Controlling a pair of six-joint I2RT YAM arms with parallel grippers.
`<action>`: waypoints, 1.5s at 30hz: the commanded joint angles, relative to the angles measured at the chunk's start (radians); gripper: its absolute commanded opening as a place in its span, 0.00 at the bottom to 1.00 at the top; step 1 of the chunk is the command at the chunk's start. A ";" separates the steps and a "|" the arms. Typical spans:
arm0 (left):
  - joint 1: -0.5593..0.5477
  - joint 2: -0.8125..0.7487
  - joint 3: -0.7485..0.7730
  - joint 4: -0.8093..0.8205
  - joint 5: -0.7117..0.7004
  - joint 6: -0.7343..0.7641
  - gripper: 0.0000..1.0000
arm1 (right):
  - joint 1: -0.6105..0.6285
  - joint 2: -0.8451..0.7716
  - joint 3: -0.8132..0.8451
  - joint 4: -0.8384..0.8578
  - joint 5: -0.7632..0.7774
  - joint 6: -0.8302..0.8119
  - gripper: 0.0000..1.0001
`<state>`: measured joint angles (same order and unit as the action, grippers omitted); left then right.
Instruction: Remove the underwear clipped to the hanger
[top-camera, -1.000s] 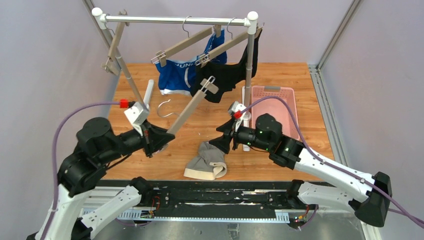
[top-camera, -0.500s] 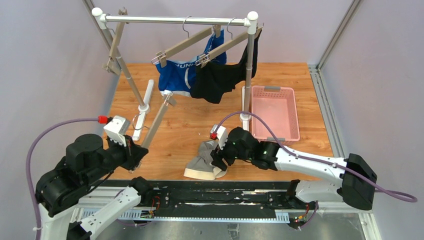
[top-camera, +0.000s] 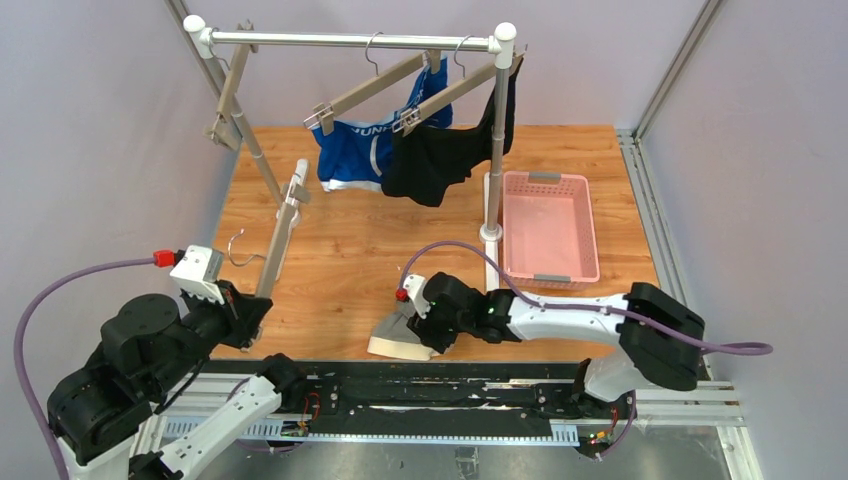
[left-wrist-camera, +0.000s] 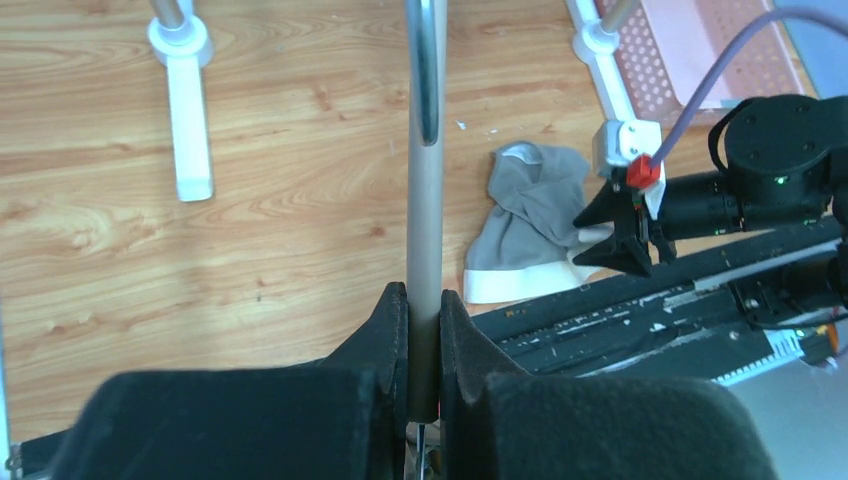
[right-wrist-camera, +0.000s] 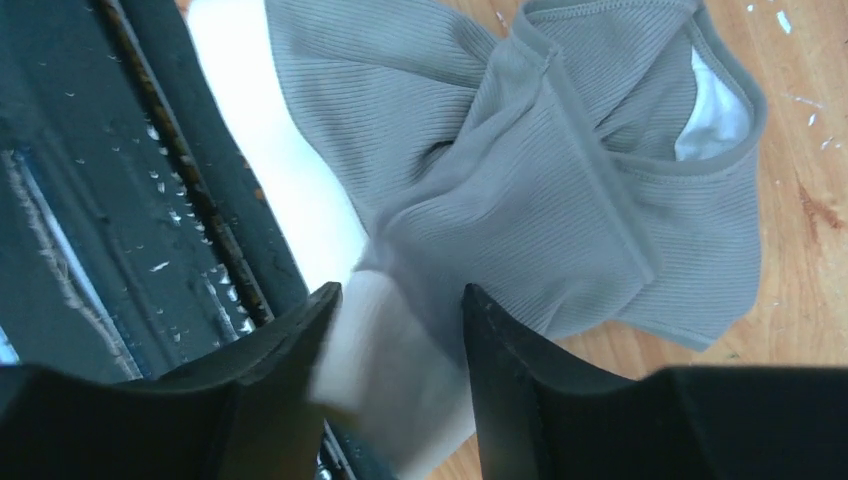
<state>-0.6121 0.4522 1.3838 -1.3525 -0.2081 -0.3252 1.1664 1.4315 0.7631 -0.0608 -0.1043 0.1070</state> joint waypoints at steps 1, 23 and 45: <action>-0.005 0.018 0.030 0.018 -0.105 -0.006 0.00 | 0.016 0.084 0.065 -0.059 0.058 0.001 0.32; -0.005 0.425 0.197 0.184 -0.342 0.264 0.00 | 0.029 -0.395 0.266 -0.485 0.625 -0.065 0.01; 0.361 0.774 0.507 0.281 0.007 0.449 0.00 | -0.474 -0.540 0.537 -0.372 0.667 -0.311 0.01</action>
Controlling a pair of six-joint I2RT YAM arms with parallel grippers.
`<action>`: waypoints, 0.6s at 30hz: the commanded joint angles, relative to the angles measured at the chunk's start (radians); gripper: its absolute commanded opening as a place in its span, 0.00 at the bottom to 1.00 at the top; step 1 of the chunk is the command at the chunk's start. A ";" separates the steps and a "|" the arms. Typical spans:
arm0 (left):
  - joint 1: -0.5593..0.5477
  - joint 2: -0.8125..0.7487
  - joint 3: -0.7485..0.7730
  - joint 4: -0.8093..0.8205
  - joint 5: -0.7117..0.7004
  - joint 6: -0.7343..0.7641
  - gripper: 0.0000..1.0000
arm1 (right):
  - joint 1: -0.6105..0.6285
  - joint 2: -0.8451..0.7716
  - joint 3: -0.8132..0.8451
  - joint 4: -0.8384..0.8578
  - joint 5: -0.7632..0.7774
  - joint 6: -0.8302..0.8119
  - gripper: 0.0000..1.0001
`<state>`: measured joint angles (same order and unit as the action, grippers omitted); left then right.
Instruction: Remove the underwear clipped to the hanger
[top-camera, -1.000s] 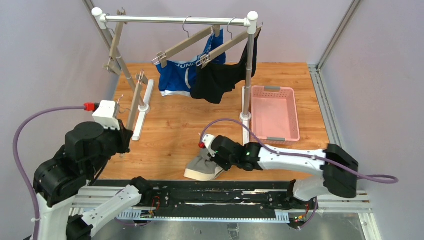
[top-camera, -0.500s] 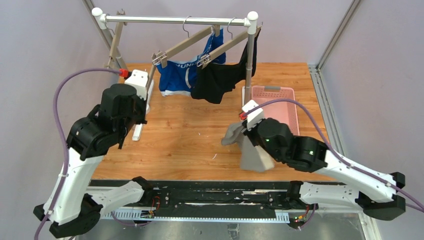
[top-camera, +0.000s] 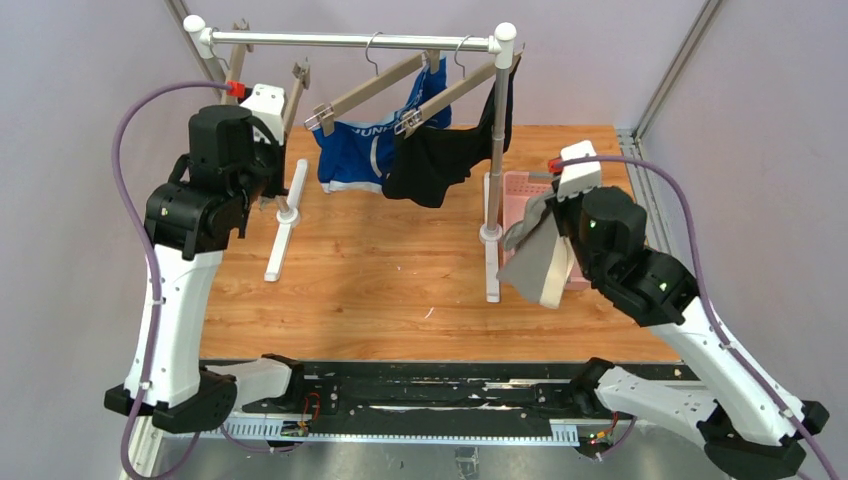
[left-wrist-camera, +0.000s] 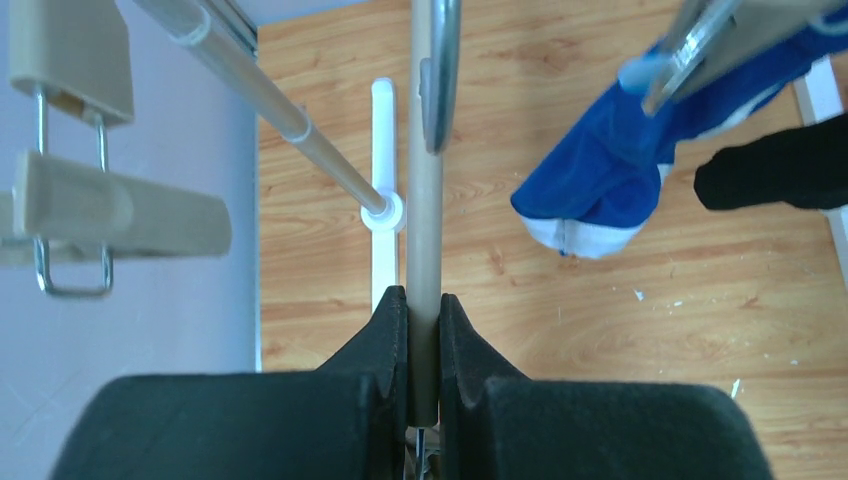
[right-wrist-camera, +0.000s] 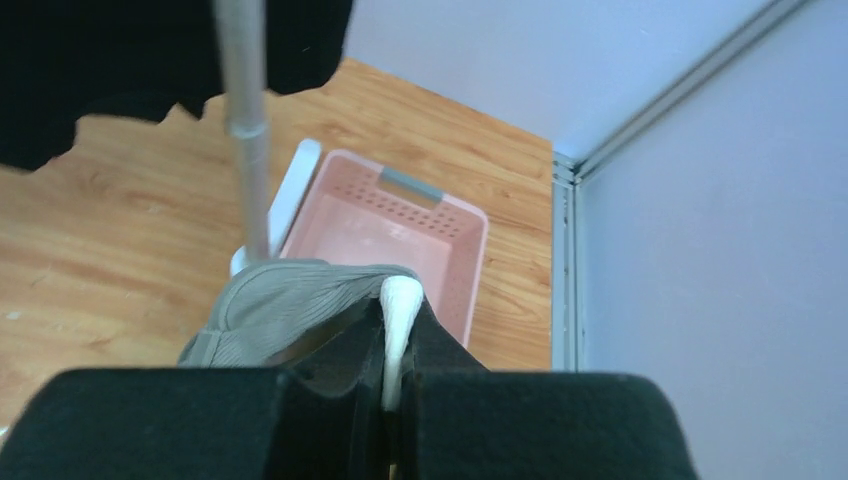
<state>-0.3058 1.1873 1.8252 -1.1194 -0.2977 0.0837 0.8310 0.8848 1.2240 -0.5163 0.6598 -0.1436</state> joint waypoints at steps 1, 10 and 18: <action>0.074 0.049 0.075 0.047 0.111 0.044 0.00 | -0.183 0.016 0.087 0.091 -0.132 -0.058 0.01; 0.204 0.116 0.152 0.069 0.313 0.011 0.00 | -0.453 0.113 0.065 0.192 -0.387 -0.005 0.01; 0.248 0.231 0.351 0.082 0.426 -0.042 0.00 | -0.570 0.188 -0.110 0.308 -0.548 0.068 0.01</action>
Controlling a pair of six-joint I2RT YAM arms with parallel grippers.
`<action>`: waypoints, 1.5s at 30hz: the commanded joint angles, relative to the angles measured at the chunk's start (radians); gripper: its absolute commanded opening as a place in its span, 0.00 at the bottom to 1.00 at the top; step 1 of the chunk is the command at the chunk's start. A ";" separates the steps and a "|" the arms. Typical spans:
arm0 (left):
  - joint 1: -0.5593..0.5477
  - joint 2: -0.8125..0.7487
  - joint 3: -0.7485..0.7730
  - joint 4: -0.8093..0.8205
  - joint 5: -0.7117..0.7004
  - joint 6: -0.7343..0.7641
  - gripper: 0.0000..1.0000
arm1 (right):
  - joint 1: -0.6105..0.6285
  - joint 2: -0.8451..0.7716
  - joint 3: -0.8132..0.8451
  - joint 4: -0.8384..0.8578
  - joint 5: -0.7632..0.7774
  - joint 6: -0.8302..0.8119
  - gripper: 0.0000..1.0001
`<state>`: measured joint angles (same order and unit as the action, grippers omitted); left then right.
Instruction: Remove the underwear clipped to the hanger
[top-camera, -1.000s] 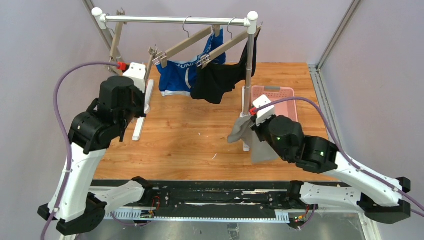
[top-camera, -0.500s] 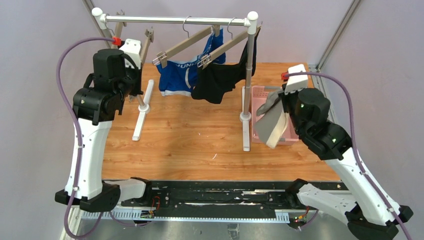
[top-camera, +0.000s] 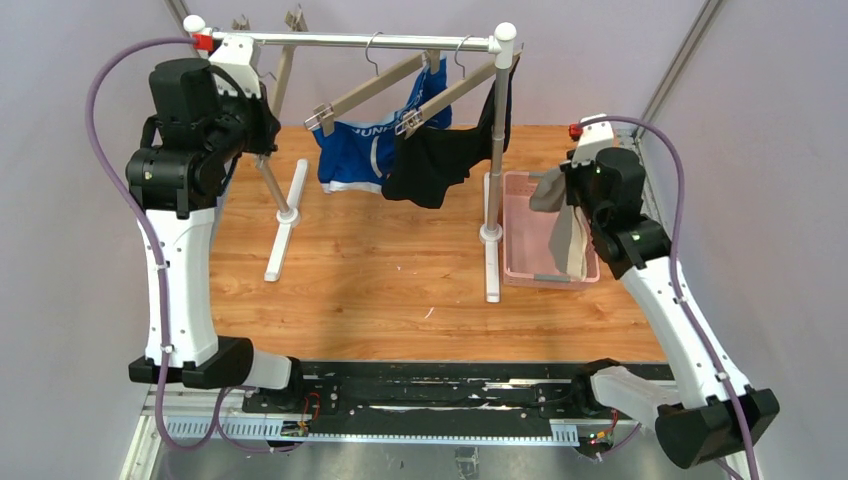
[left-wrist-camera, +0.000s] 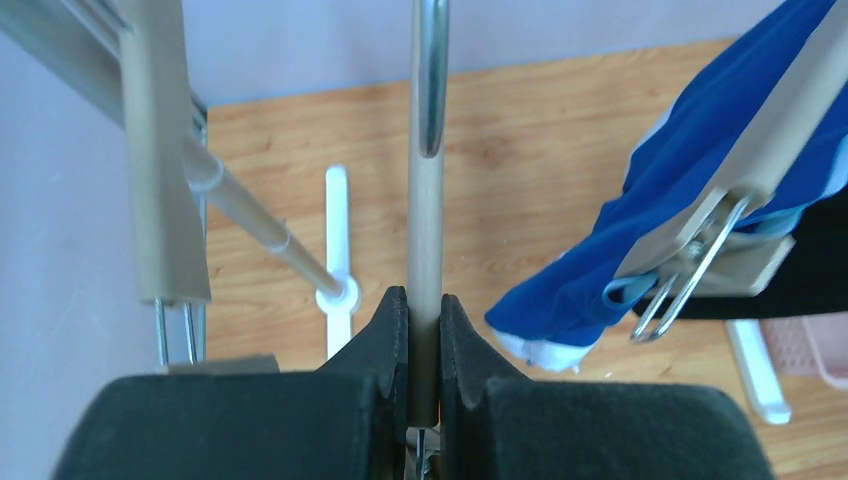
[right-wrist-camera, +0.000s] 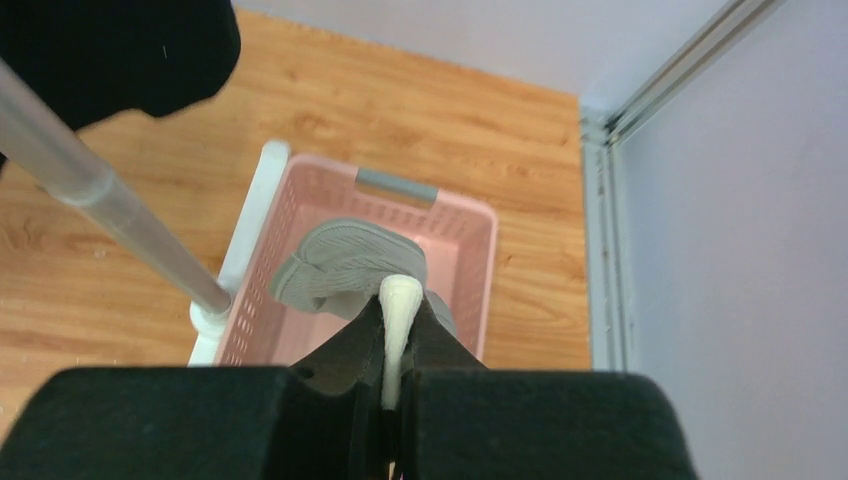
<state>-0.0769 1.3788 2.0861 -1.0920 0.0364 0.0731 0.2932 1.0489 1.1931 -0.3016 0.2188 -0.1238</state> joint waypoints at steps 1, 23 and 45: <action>0.024 0.053 0.109 0.056 0.103 -0.039 0.00 | -0.033 0.032 -0.105 0.110 -0.116 0.056 0.01; 0.084 0.184 0.164 0.101 0.023 -0.034 0.00 | -0.048 0.080 -0.315 0.161 -0.158 0.121 0.05; 0.119 0.080 0.095 0.121 0.048 -0.055 0.65 | -0.049 0.023 -0.320 0.165 -0.186 0.101 0.70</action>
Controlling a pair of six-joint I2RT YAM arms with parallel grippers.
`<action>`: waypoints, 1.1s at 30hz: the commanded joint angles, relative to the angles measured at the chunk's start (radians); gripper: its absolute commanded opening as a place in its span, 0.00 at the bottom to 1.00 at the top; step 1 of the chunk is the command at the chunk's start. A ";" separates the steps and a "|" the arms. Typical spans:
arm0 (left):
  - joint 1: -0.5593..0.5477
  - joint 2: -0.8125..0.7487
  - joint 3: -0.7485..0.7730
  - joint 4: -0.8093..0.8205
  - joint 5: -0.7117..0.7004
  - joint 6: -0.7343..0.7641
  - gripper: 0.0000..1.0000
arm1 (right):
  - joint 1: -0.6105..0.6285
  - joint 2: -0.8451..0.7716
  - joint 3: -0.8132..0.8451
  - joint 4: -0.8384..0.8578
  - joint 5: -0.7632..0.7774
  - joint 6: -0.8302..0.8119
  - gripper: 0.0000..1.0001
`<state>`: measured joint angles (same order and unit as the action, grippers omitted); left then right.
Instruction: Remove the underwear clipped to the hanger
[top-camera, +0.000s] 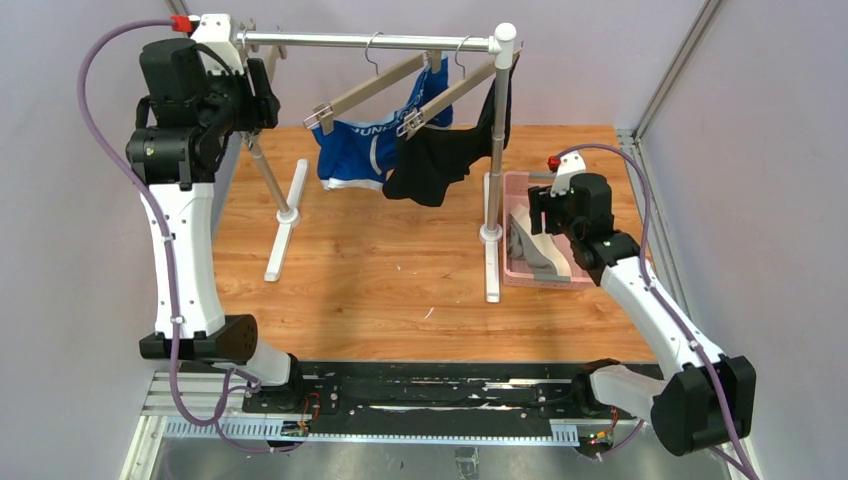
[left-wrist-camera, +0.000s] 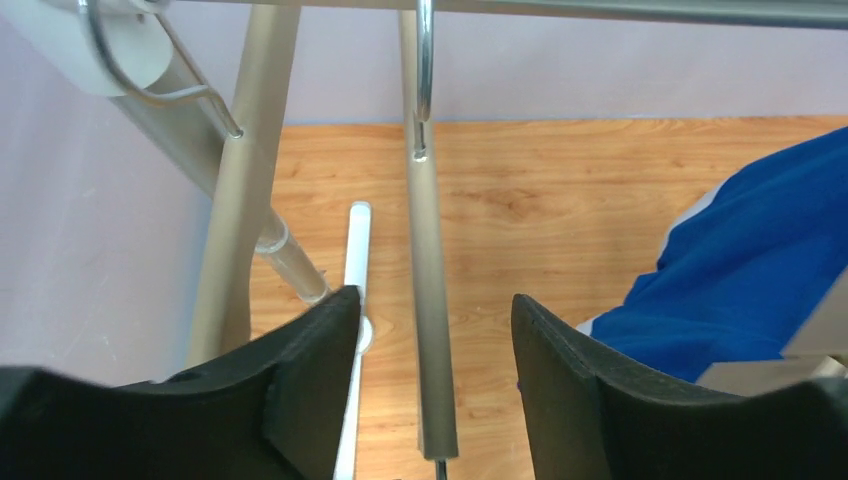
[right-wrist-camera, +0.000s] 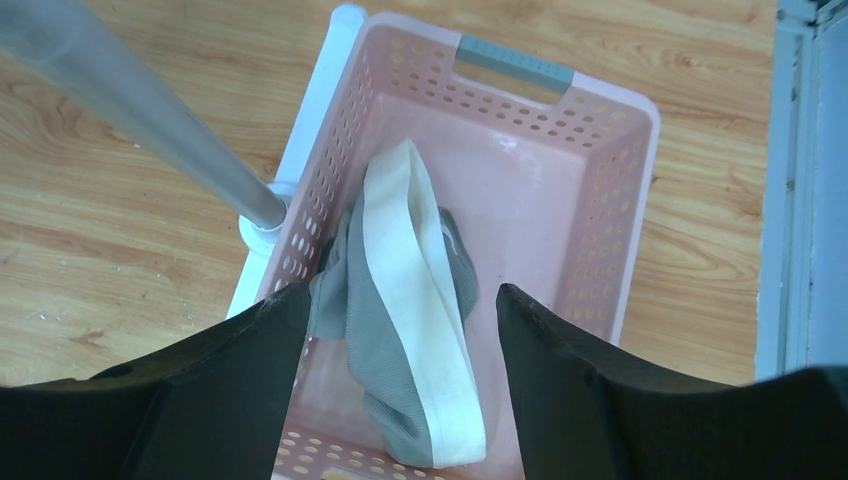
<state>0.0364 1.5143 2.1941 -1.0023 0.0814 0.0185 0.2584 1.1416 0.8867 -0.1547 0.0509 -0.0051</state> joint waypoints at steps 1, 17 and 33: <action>0.006 -0.066 -0.018 0.031 0.002 -0.001 0.67 | -0.014 -0.081 -0.014 0.014 -0.021 -0.018 0.70; 0.004 -0.191 0.045 0.041 0.080 0.023 0.72 | 0.000 -0.213 -0.029 -0.006 -0.062 -0.021 0.72; -0.293 0.008 0.191 0.073 0.089 0.101 0.70 | 0.123 -0.275 0.015 -0.059 0.013 -0.038 0.74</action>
<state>-0.2081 1.4792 2.3451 -0.9512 0.1913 0.0696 0.3618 0.8932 0.8703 -0.1959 0.0261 -0.0269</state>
